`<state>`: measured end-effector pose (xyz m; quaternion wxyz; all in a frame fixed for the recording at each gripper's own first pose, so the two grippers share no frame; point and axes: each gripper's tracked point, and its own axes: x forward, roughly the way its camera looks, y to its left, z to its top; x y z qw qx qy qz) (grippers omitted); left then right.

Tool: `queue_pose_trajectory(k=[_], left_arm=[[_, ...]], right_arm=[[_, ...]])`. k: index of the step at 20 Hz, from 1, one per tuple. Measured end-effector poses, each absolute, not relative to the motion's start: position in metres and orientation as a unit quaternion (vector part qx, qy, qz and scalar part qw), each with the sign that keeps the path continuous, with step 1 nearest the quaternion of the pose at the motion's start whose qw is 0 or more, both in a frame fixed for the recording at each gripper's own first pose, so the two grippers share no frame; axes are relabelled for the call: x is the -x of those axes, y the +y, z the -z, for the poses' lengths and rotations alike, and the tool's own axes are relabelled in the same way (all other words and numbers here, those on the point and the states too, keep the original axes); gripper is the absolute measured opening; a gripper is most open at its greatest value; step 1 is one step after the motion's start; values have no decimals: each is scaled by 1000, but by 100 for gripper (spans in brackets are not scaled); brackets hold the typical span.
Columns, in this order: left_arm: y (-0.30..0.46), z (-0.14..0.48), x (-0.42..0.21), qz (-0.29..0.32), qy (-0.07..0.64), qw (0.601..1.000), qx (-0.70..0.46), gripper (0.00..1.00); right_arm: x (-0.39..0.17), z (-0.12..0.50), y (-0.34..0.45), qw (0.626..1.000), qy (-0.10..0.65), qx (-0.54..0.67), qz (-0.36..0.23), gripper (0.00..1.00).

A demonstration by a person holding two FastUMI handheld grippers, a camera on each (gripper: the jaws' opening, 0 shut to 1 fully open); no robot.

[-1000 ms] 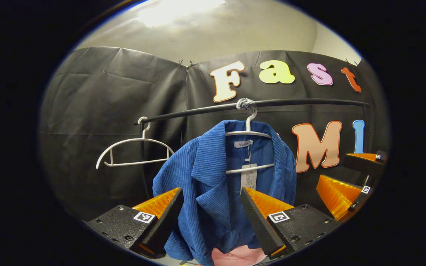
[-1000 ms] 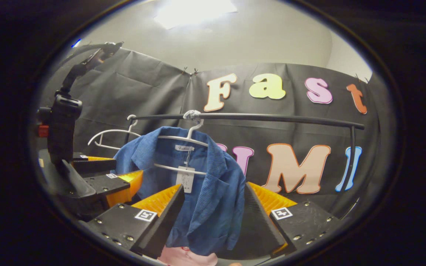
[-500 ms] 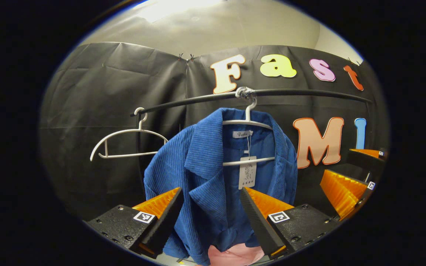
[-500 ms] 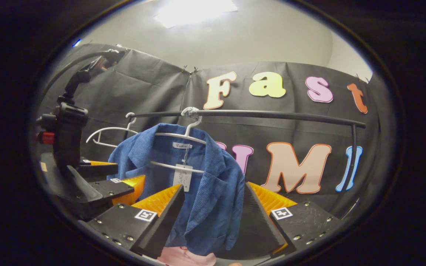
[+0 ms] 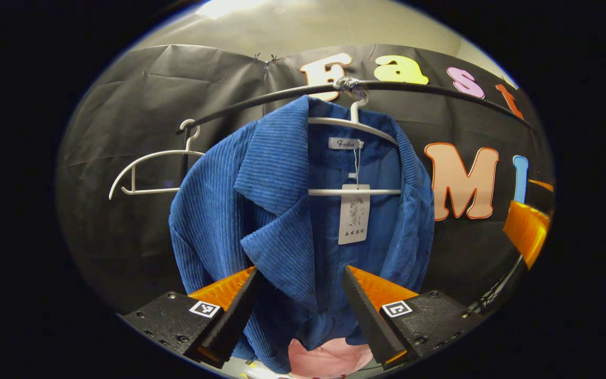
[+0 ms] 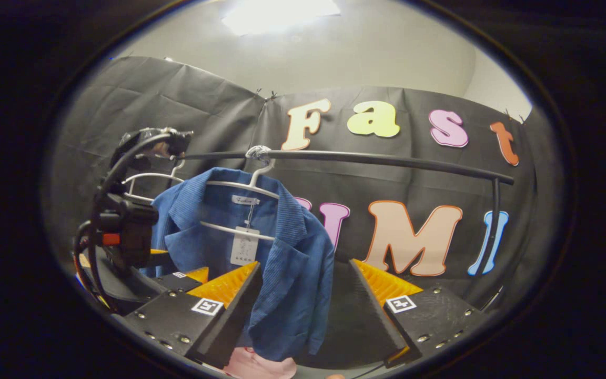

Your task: Grasp the clothes on the hanger with both hands and then place them into the laundry hamper below.

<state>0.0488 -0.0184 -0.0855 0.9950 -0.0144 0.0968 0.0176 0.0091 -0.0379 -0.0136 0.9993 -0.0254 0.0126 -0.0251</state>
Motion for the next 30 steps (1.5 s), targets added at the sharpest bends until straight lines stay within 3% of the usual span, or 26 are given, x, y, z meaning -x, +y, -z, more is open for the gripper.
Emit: queue_pose_trajectory(k=[3,5,9,16,17,20,30], left_arm=[[-10,90,-64,-37,94,995,6,92],[-5,93,-72,-49,92,995,3,96],[3,97,-83,-57,91,994,2,76],[14,98,-81,-57,100,993,16,6],[11,96,-80,-49,100,994,16,7],[8,90,-70,-28,95,995,10,0],[13,53,-40,-4,80,997,9,2]], right_arm=[[-13,17,-42,999,14,27,30,97],[-16,21,-44,999,17,27,31,96],[-23,25,-44,999,20,25,30,99],[-39,39,-32,999,28,14,13,97],[-41,41,-30,999,30,13,11,97],[-52,51,-22,999,40,8,4,97],[-95,79,2,998,55,-17,-19,96]])
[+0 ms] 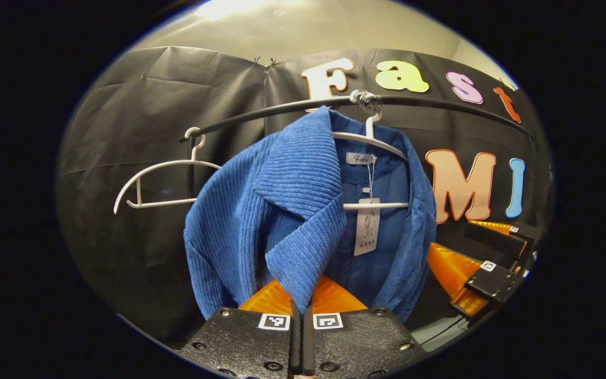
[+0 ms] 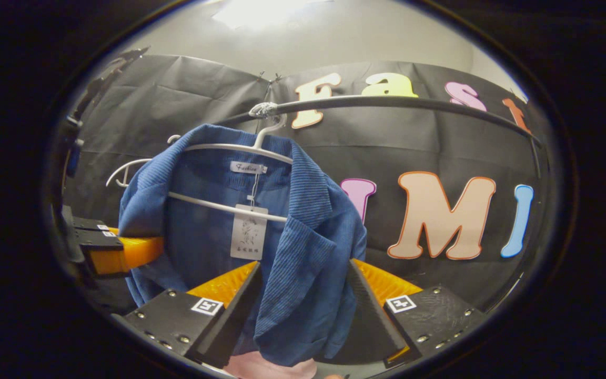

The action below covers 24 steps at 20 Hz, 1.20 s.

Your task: Grasp the clothes on the hanger with both hands and then place them into the laundry hamper below.

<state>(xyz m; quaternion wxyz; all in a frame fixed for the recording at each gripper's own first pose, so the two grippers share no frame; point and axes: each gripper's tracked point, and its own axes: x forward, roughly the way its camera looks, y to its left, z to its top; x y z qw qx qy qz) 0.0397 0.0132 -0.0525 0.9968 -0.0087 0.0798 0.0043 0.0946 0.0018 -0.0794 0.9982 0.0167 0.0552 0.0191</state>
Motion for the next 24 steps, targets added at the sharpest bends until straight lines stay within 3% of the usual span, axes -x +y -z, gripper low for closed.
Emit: queue_pose_trajectory(k=[7,9,10,11,12,15,22,23,24], left_arm=[[32,16,-29,-30,49,998,4,0],[40,7,-26,-40,43,998,8,5],[42,3,-25,-44,40,998,10,0],[45,-1,-23,-48,39,998,11,5],[49,-3,-21,-53,37,998,10,0],[60,-11,-19,-69,30,997,3,0],[81,-30,-15,-97,9,995,-7,1],[84,-33,-15,-101,6,995,-8,2],[87,-34,-14,-105,3,994,-9,2]], right_arm=[[-130,98,18,997,68,-39,-25,99],[-138,107,23,996,77,-44,-28,97],[-142,112,25,995,84,-46,-27,97],[-145,116,21,994,93,-51,-18,98],[-148,120,21,993,101,-56,-13,99],[-155,129,24,991,116,-68,-2,96],[-162,143,16,988,140,-68,15,47],[-160,142,13,988,140,-68,19,46],[-160,142,9,987,142,-66,25,35]])
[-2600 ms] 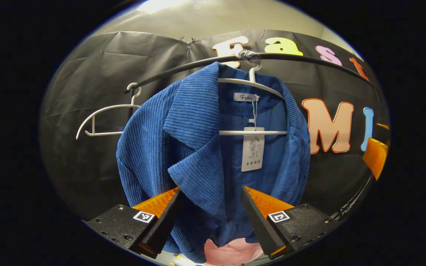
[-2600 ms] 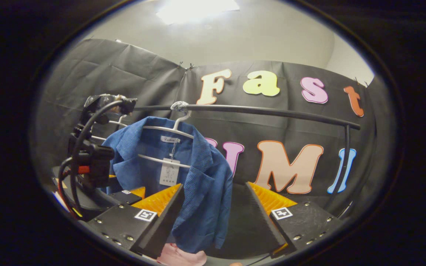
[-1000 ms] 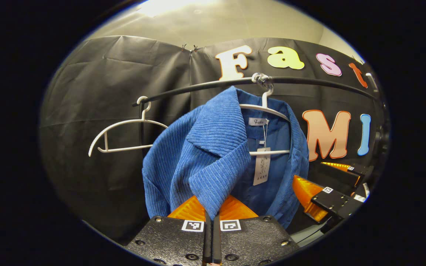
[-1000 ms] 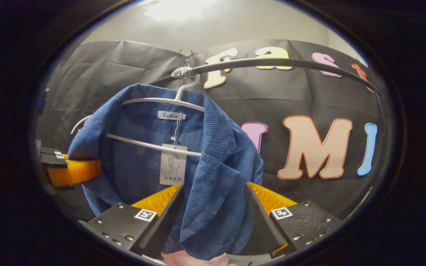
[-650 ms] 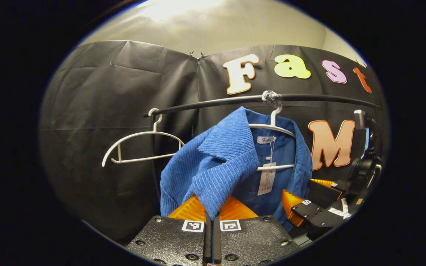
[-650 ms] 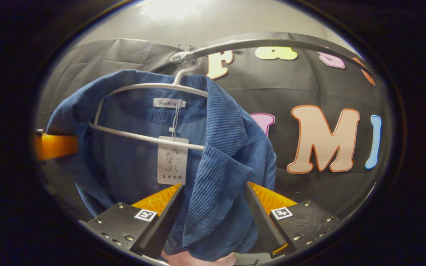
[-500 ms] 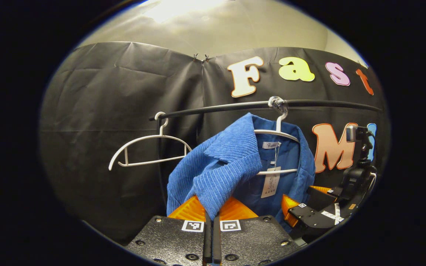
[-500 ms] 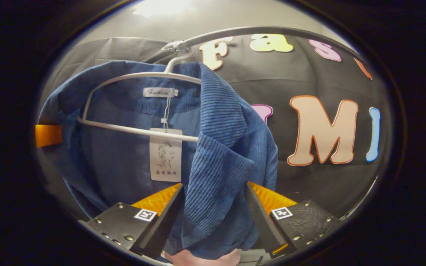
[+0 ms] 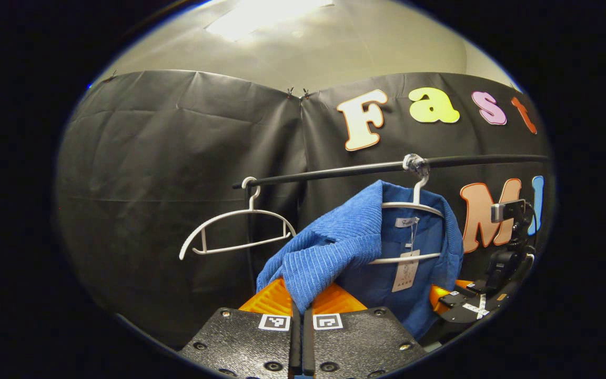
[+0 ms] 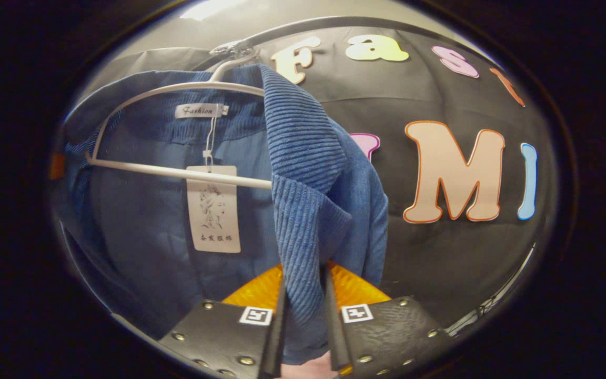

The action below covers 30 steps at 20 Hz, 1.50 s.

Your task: Grasp the clothes on the hanger with both hands and then place them into the laundry hamper below.

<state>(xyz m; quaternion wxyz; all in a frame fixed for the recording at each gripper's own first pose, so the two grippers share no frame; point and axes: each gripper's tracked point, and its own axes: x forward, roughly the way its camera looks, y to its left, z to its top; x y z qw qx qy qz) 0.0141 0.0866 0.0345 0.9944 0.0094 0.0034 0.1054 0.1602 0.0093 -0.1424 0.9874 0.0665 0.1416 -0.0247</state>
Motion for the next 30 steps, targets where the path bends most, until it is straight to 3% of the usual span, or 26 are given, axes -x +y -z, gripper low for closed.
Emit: queue_pose_trajectory(k=[3,4,17,18,19,29,30], left_arm=[[96,-40,-15,-117,-5,993,-18,2],[99,-42,-15,-121,-7,992,-19,2],[135,-79,-29,-148,-53,987,-33,0],[137,-81,-30,-148,-55,987,-32,4],[139,-83,-32,-148,-57,987,-32,0],[160,-91,-62,-142,-72,986,-44,0],[161,-90,-65,-135,-73,987,-40,4]], right_arm=[[-157,140,-1,987,141,-61,39,4],[-156,137,-6,988,139,-57,45,9],[-168,95,-86,989,79,-18,126,9],[-171,91,-89,989,74,-18,129,9],[-173,88,-92,989,68,-19,133,9],[-193,64,-128,985,32,-24,171,9],[-196,61,-131,984,28,-22,172,9]])
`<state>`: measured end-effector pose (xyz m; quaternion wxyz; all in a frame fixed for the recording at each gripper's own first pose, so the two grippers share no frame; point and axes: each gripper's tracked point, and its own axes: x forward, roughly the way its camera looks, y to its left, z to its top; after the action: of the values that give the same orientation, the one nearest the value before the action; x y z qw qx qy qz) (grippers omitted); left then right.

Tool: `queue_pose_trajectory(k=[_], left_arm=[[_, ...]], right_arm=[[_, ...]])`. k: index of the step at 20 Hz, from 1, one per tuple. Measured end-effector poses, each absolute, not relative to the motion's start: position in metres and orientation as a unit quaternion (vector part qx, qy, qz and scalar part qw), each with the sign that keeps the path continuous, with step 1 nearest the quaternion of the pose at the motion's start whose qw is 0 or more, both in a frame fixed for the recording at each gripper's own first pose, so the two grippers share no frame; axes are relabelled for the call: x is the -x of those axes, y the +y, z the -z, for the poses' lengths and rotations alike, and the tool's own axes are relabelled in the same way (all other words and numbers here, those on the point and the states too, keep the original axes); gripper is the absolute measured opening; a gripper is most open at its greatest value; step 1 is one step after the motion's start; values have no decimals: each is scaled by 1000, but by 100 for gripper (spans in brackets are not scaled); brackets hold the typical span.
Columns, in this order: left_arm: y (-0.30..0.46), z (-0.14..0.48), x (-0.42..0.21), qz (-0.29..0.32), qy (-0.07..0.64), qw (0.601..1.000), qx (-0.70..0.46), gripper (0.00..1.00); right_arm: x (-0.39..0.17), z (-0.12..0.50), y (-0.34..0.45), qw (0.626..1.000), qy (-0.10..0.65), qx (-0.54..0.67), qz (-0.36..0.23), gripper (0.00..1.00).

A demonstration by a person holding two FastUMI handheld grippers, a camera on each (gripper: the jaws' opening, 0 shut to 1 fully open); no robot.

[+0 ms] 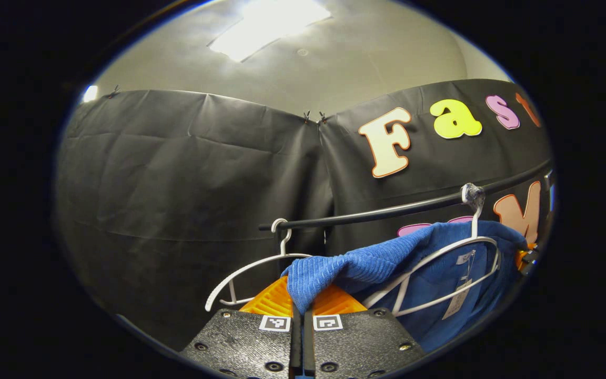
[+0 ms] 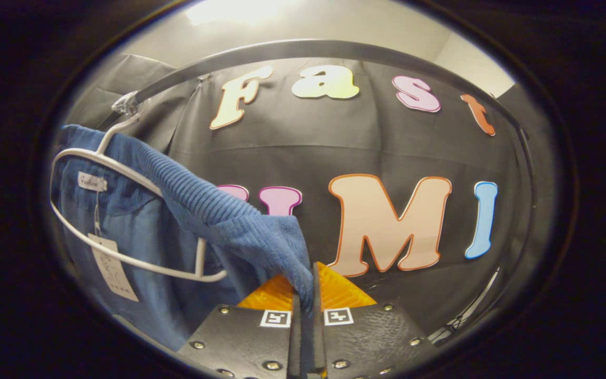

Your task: Grasp the clothes on the hanger with both hands and then place them into the laundry hamper below.

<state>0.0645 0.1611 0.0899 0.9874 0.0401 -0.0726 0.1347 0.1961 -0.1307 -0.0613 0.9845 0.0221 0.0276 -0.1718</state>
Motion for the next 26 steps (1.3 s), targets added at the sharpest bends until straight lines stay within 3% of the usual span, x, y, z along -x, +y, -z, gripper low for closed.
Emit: queue_pose_trajectory(k=[14,26], left_arm=[[186,-22,-99,-96,-7,995,-5,2],[170,32,-93,-90,44,995,2,1]], right_arm=[[-234,88,-141,984,50,-51,165,8],[-230,135,-144,980,101,-37,166,9]])
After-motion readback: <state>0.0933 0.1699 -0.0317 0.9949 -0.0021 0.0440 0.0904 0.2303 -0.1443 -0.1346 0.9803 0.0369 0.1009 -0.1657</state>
